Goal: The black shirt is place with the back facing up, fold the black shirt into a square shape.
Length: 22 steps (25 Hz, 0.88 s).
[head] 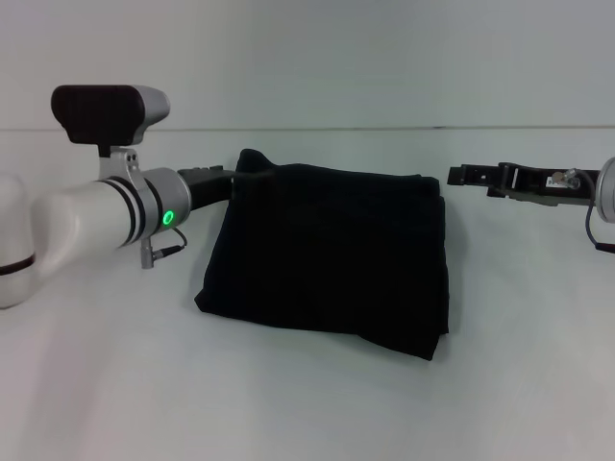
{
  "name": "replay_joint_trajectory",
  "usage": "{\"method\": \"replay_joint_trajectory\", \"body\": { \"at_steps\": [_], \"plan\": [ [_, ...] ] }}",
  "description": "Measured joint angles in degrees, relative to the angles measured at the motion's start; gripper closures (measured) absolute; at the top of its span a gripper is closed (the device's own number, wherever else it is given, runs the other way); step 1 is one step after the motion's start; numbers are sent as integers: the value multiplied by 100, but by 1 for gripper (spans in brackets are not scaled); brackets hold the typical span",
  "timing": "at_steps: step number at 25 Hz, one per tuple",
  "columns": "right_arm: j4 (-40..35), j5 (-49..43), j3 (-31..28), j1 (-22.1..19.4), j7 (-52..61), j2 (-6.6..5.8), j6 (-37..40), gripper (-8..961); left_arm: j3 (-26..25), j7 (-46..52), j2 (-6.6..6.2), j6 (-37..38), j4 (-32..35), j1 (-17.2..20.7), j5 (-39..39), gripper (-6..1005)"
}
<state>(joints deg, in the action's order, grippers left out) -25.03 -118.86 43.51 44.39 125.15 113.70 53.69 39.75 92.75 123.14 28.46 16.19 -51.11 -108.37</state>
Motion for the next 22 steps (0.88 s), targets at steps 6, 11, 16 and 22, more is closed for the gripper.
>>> {"method": "replay_joint_trajectory", "body": {
  "at_steps": [6, 11, 16, 22],
  "plan": [
    [-2, -5, 0, -4, -28, -15, 23, 71, 226, 175, 39, 84, -2, -29, 0, 148],
    [-11, -6, 0, -7, -37, -15, 27, 70, 359, 217, 59, 93, -2, -43, 0, 156],
    [-11, -6, -1, -9, -54, -16, 28, 70, 374, 193, 72, 92, 32, 17, 43, 163],
    [-11, -6, 0, -9, -99, -16, 6, 69, 364, 126, 86, 90, 65, 54, 59, 311]
  ]
}}
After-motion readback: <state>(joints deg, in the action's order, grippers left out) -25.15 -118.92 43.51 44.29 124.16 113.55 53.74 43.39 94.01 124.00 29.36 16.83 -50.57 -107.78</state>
